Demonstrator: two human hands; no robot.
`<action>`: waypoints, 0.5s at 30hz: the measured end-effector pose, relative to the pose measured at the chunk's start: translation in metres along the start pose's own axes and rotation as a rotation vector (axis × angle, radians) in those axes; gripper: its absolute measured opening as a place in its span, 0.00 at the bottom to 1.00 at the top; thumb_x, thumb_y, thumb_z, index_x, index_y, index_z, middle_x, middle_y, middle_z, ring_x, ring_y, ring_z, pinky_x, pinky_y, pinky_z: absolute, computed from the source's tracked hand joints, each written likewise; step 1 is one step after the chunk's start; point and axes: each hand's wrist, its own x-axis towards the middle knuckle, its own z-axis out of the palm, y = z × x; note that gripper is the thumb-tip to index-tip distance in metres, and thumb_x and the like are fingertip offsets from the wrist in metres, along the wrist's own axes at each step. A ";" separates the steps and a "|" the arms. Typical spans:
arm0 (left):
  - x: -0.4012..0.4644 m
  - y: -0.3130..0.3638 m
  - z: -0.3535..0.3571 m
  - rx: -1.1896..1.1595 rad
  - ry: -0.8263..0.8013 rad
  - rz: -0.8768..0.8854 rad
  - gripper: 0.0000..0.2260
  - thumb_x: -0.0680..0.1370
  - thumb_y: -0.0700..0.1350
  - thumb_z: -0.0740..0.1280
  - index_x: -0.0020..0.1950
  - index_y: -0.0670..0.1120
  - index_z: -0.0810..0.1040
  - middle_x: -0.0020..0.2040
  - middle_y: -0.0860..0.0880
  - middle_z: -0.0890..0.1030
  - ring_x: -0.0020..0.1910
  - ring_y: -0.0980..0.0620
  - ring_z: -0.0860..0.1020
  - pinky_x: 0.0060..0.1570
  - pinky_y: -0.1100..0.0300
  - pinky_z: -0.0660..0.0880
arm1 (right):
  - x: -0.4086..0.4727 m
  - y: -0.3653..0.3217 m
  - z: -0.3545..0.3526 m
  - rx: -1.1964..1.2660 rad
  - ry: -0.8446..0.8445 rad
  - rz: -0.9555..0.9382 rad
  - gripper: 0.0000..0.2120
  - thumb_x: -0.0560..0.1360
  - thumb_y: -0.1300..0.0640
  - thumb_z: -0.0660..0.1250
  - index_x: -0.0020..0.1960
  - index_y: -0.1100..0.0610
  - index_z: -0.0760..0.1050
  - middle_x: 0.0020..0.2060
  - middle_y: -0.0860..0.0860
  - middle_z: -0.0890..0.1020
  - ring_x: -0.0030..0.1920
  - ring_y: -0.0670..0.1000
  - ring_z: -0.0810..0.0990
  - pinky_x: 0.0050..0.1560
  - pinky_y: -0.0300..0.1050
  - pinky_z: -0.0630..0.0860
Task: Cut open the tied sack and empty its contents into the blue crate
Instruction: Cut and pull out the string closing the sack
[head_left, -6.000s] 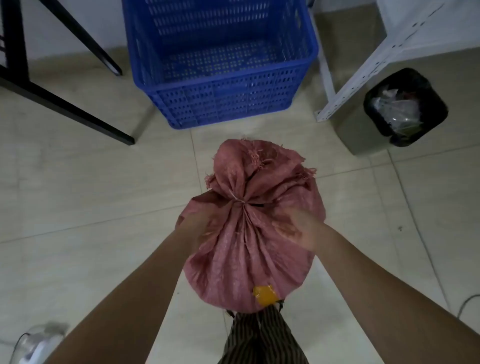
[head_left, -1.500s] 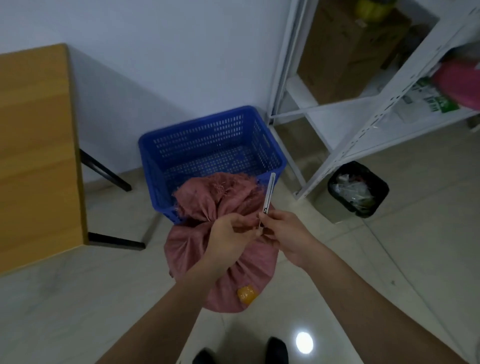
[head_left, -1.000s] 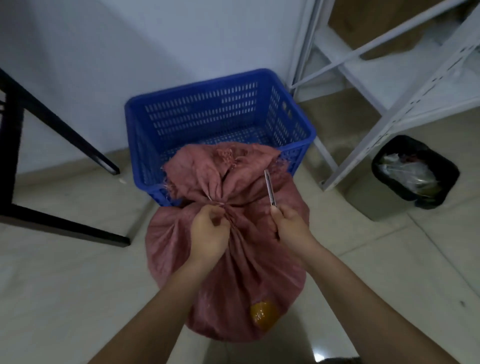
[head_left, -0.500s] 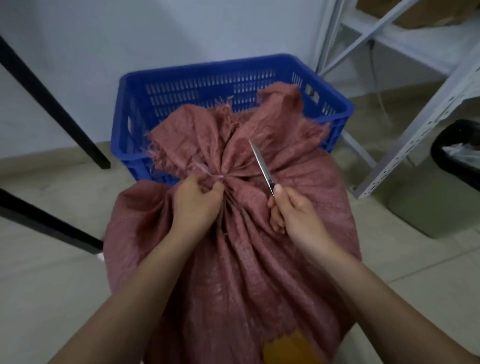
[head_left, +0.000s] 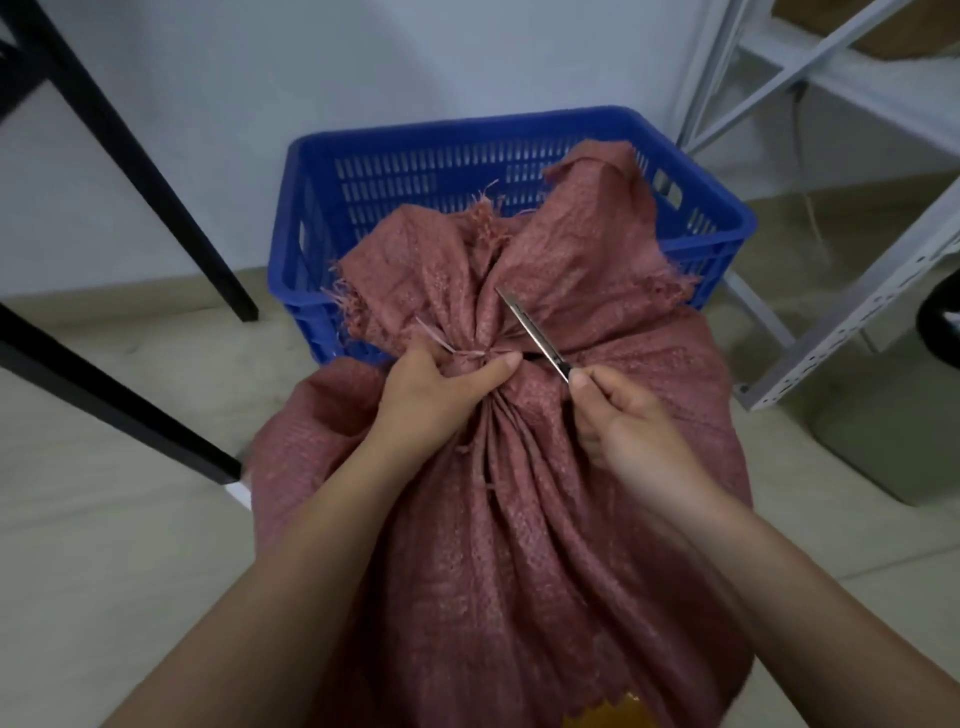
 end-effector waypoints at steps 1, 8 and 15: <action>-0.002 0.001 -0.001 -0.046 -0.028 0.005 0.14 0.65 0.56 0.78 0.43 0.50 0.80 0.45 0.55 0.84 0.46 0.55 0.82 0.56 0.55 0.78 | -0.002 -0.001 0.002 -0.012 0.007 -0.009 0.15 0.81 0.55 0.58 0.35 0.52 0.66 0.22 0.41 0.61 0.21 0.40 0.58 0.21 0.30 0.56; 0.000 -0.003 -0.006 -0.269 0.008 0.014 0.08 0.67 0.46 0.78 0.42 0.43 0.84 0.42 0.49 0.86 0.44 0.51 0.84 0.53 0.54 0.80 | -0.016 -0.010 -0.001 0.015 0.023 0.007 0.16 0.79 0.50 0.59 0.36 0.57 0.69 0.20 0.43 0.62 0.21 0.41 0.58 0.21 0.32 0.56; 0.004 -0.002 0.005 -0.163 0.171 0.192 0.27 0.66 0.51 0.78 0.53 0.44 0.65 0.47 0.51 0.79 0.48 0.50 0.80 0.56 0.51 0.76 | -0.030 -0.017 -0.040 -0.111 -0.039 -0.131 0.11 0.80 0.60 0.57 0.47 0.58 0.78 0.22 0.53 0.73 0.26 0.46 0.69 0.31 0.32 0.66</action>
